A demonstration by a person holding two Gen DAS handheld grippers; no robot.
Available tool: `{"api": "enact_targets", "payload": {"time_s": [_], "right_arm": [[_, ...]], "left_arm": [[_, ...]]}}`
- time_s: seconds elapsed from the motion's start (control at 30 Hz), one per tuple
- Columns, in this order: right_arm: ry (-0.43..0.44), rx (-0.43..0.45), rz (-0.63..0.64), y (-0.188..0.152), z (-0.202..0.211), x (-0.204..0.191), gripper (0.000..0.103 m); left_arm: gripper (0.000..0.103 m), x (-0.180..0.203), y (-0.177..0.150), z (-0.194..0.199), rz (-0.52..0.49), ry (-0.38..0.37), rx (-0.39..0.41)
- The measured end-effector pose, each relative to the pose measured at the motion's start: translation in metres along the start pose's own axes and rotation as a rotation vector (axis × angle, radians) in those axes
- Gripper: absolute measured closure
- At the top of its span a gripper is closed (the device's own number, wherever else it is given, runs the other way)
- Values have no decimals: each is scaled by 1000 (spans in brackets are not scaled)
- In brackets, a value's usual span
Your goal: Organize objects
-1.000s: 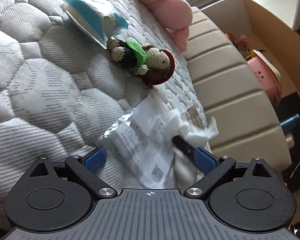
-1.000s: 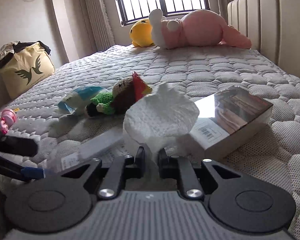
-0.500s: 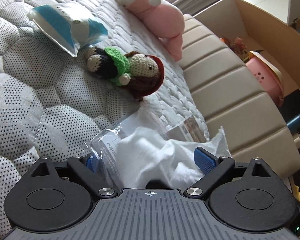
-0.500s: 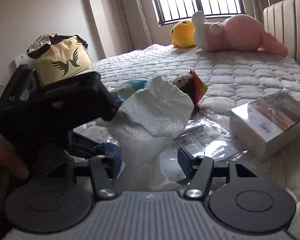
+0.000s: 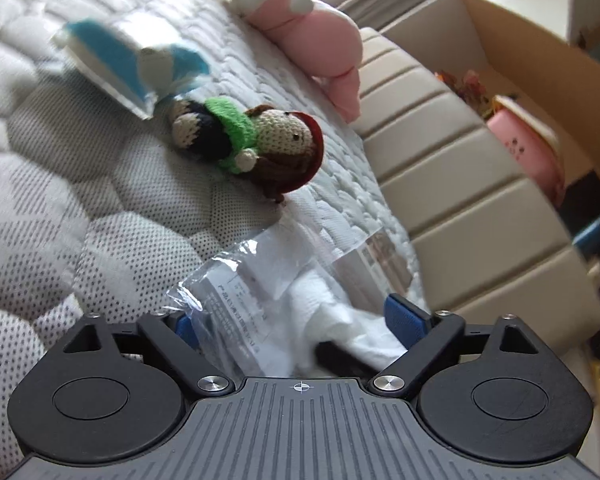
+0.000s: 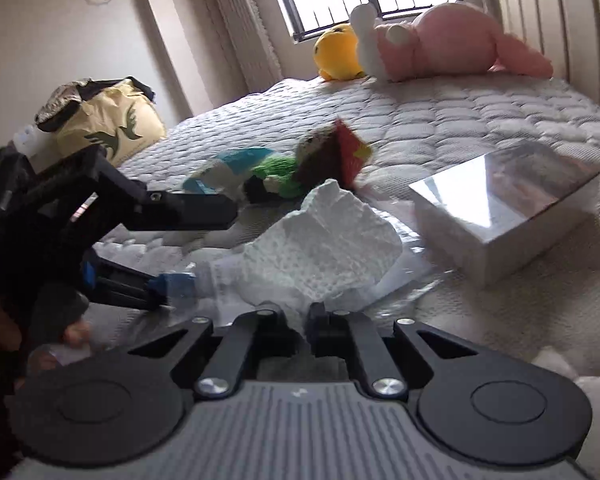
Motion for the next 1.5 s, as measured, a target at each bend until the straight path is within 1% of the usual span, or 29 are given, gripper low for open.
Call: {"api": "enact_targets", "payload": {"time_s": [0.03, 0.1, 0.13, 0.17, 0.27, 0.3, 0.33, 0.4, 0.5, 0.57, 0.6, 0.67, 0.73, 0.8, 0.83, 0.87, 0.97, 1.03, 1.1, 1.13, 1.27, 1.33, 1.43, 1.47, 1.5], "right_arm": [[-33, 9, -6, 1, 3, 8, 96], [-78, 26, -37, 4, 10, 24, 96], [-93, 33, -54, 5, 13, 31, 96], [-104, 39, -71, 6, 15, 38, 96], [-111, 51, -118, 8, 21, 51, 96], [-105, 54, -130, 9, 22, 53, 96], [-102, 57, -138, 9, 23, 54, 96], [-103, 61, -138, 11, 24, 53, 96], [-102, 64, -131, 17, 22, 48, 96], [-90, 68, -131, 24, 21, 41, 96], [-74, 71, -135, 28, 19, 36, 96], [-3, 87, -156, 43, 17, 22, 96], [100, 102, -164, 58, 14, -1, 96], [226, 81, -156, 68, 6, -30, 96], [273, 58, -143, 69, 0, -44, 96], [284, 33, -116, 66, -8, -56, 96], [225, -32, -20, 47, -33, -76, 96], [166, -58, -4, 35, -43, -72, 96], [90, -57, 15, 27, -46, -64, 96], [67, -53, 16, 26, -44, -60, 96], [34, -35, -16, 28, -34, -41, 96], [20, -28, -31, 28, -32, -33, 96], [15, -34, -54, 26, -34, -27, 96], [15, -37, -58, 26, -35, -25, 96], [16, -39, -62, 26, -36, -23, 96]], "left_arm": [[35, 2, -1, -3, -32, 19, -5], [38, 3, -4, -7, -63, 35, -12], [42, 4, -4, -8, -71, 36, -13], [45, 5, -4, -9, -81, 37, -14], [53, 10, -6, -12, -125, 31, -21], [61, 11, -6, -12, -149, 33, -22], [72, 13, -6, -12, -179, 40, -20], [82, 16, -5, -10, -271, 70, -5], [84, 22, -7, -3, -423, 116, 7], [84, 24, -9, 5, -487, 128, 2], [85, 23, -10, 9, -500, 131, -1], [85, 21, -11, 15, -493, 128, -6], [85, 19, -11, 22, -486, 123, 0], [85, 17, -11, 29, -496, 127, 12], [84, 16, -12, 32, -508, 137, 20], [84, 15, -12, 35, -521, 149, 27], [84, 10, -11, 48, -553, 182, 46], [84, 7, -8, 59, -586, 215, 61], [84, 3, -3, 70, -615, 253, 75], [84, 1, 0, 76, -628, 272, 82], [83, -8, 16, 104, -659, 361, 129], [83, -14, 25, 118, -679, 425, 164], [83, -16, 35, 137, -750, 541, 218], [83, -13, 36, 140, -783, 562, 229], [83, -7, 35, 140, -819, 566, 231]]}}
Point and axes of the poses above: each gripper's, at about its wrist camera, not at the fingertips, and z roughly against the way its jaws point, x to its right, y to its top, the point moved 8 cm from there along -z, roughly the way its jaws point, and after that the axes turned 9 degrees about -y, right-handed, at the moved point
